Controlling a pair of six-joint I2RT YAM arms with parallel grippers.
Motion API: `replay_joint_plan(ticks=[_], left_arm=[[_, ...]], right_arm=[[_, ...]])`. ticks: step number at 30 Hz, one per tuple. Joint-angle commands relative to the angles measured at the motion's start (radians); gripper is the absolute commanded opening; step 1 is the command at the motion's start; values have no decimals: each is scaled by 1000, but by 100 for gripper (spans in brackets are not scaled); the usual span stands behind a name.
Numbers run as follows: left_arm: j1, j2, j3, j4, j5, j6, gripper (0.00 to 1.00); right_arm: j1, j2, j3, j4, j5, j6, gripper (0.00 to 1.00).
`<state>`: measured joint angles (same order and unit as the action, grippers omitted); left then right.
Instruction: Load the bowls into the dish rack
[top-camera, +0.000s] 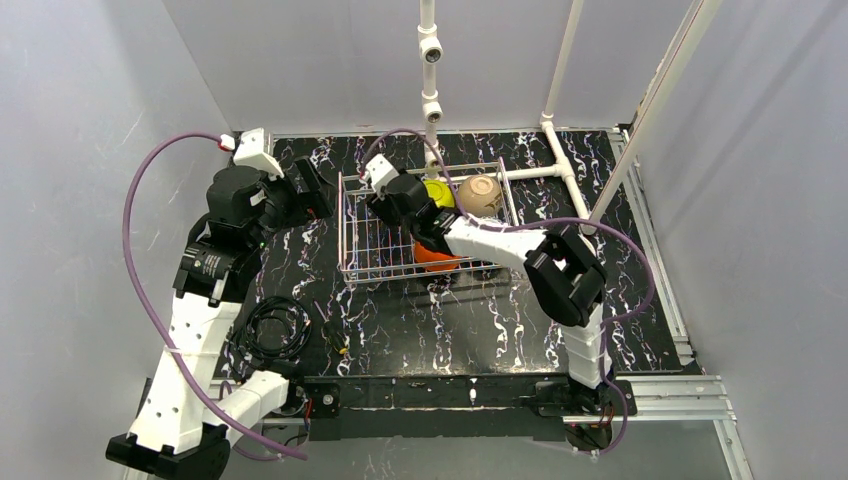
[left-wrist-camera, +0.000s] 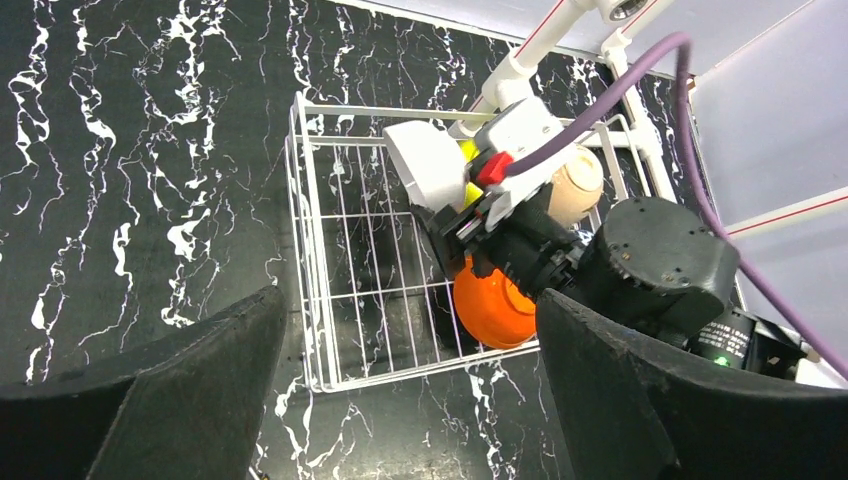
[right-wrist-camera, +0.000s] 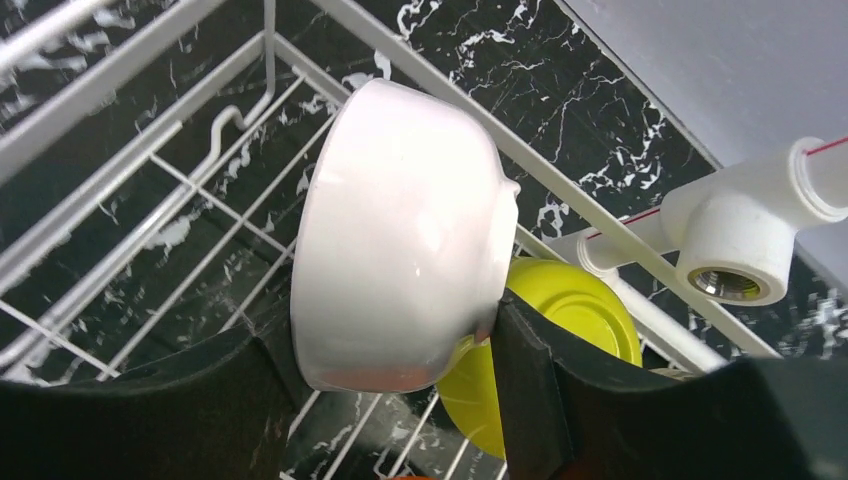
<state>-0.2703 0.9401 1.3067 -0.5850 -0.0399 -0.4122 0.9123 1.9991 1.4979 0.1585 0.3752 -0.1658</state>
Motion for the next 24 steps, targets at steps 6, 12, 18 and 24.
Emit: replay_joint_plan(ticks=[6,12,18,24], left_arm=[[4,-20,6,-12,14,2,94],[3,-15,9,-18,22,10,94],[3,-12,8,-14,31,12,95],[3,-1,15,-24,40,13,95]], right_arm=[[112,55,63,85,189,-403,24],[131,94,94,113,312,-495,32],[131,133,102,129,356,-554,37],[127,181,153,106,333,-571,40]])
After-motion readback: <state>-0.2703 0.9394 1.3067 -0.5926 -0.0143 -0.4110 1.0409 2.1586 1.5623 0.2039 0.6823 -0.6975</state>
